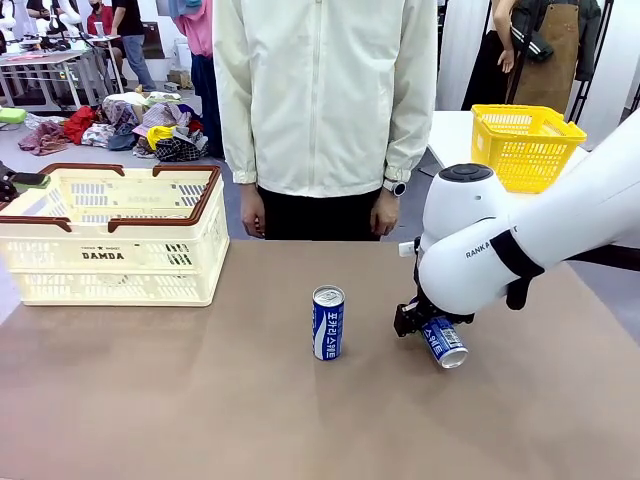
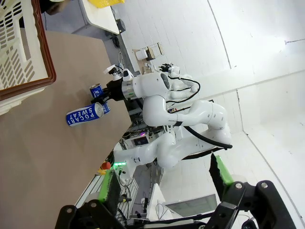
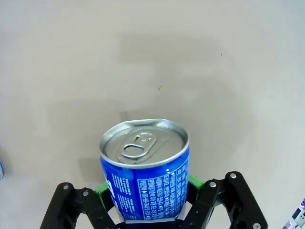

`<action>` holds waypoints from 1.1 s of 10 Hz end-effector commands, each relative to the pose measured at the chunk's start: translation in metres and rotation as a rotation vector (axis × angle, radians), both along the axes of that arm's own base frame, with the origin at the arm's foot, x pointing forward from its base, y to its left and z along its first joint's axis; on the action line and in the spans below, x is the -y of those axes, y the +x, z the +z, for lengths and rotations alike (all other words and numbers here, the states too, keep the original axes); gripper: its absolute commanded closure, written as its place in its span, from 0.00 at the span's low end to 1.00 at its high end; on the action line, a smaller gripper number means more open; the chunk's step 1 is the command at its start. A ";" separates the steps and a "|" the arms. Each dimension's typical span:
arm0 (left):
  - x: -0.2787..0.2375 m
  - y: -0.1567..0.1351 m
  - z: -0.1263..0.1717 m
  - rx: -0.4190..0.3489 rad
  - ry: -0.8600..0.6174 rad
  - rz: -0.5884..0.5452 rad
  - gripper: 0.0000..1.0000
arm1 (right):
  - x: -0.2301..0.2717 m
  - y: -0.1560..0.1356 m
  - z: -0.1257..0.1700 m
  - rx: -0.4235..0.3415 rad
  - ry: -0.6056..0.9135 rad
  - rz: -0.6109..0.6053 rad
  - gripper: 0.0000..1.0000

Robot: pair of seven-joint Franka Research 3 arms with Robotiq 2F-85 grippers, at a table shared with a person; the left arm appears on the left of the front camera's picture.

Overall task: Place the drinks into the Shopping basket.
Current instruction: Pick up one drink and place it into the Shopping basket.

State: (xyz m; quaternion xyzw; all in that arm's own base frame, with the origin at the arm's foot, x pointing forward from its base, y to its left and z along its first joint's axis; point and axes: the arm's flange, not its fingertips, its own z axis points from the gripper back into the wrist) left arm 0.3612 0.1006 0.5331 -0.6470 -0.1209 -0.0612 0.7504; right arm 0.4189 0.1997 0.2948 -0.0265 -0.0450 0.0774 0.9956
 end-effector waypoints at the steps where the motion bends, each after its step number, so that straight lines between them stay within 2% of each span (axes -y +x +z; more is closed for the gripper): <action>1: 0.001 -0.003 0.001 0.008 -0.015 -0.003 0.00 | 0.001 -0.008 0.013 -0.003 0.014 -0.017 1.00; 2: 0.001 -0.003 0.001 0.008 -0.015 -0.003 0.00 | 0.002 -0.008 0.014 -0.012 0.012 -0.020 1.00; 3: 0.001 -0.003 0.001 0.008 -0.015 -0.003 0.00 | 0.001 -0.009 0.021 -0.083 0.034 0.018 1.00; 4: 0.001 -0.003 0.001 0.008 -0.015 -0.003 0.00 | 0.000 -0.012 0.046 -0.140 0.001 0.007 1.00; 5: 0.001 -0.003 0.001 0.008 -0.015 -0.003 0.00 | 0.007 -0.016 0.088 -0.207 -0.003 -0.054 1.00; 7: 0.001 -0.003 0.001 0.008 -0.015 -0.003 0.00 | 0.022 -0.039 0.174 -0.225 -0.020 -0.152 1.00; 8: 0.001 -0.003 0.001 0.008 -0.015 -0.003 0.00 | 0.026 -0.050 0.196 -0.237 -0.026 -0.175 1.00; 9: 0.001 -0.003 0.001 0.008 -0.015 -0.003 0.00 | 0.033 -0.053 0.207 -0.196 -0.004 -0.212 1.00; 10: 0.001 -0.003 0.001 0.008 -0.015 -0.003 0.00 | 0.044 -0.052 0.201 -0.115 -0.013 -0.199 1.00; 11: 0.001 -0.003 0.001 0.008 -0.015 -0.003 0.00 | 0.033 -0.062 0.207 -0.215 -0.026 -0.157 1.00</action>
